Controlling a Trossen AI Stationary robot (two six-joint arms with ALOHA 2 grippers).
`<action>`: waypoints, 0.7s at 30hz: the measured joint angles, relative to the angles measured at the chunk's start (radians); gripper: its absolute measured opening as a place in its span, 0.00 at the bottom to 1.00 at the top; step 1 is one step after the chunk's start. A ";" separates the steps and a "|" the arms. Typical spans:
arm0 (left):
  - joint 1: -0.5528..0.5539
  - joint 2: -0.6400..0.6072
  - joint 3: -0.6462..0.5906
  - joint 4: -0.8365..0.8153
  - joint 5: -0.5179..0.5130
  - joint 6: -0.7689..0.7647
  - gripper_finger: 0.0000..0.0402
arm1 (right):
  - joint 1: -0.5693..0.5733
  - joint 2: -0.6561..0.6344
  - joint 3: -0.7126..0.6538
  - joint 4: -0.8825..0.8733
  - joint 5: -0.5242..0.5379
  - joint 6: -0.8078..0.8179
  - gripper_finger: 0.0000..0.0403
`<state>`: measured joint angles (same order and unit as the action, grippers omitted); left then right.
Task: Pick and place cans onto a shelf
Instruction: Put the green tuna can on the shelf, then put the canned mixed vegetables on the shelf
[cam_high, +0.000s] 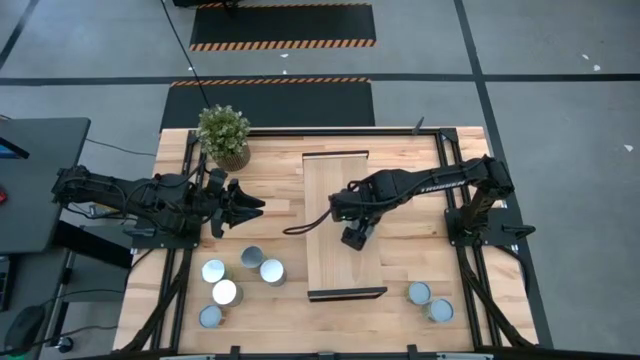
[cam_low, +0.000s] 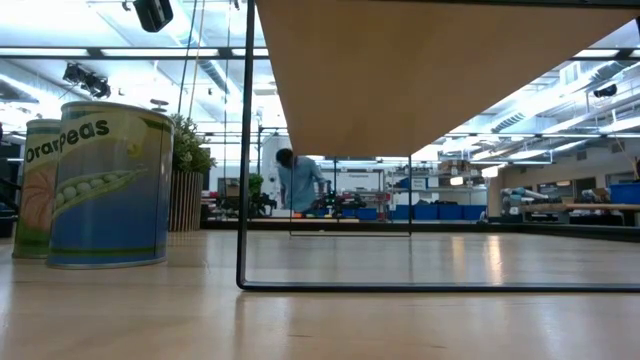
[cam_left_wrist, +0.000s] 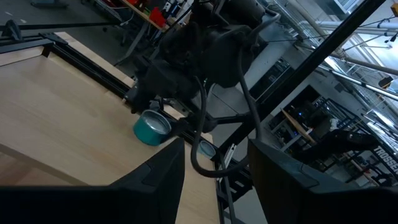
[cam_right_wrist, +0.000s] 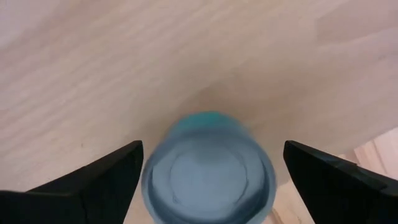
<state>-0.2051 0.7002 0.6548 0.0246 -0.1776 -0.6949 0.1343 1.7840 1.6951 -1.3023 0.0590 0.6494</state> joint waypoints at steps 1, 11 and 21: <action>0.000 0.000 0.000 0.000 0.000 0.000 0.45 | 0.001 0.000 0.000 0.008 0.004 -0.007 0.98; 0.000 0.000 0.000 0.000 0.000 0.001 0.45 | 0.008 0.000 0.001 0.152 0.023 -0.073 0.98; 0.000 0.000 0.000 0.000 0.000 0.001 0.45 | 0.063 -0.001 0.013 0.435 -0.002 -0.234 0.98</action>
<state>-0.2050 0.7002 0.6548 0.0244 -0.1776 -0.6935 0.1970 1.7828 1.7080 -0.8675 0.0569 0.4159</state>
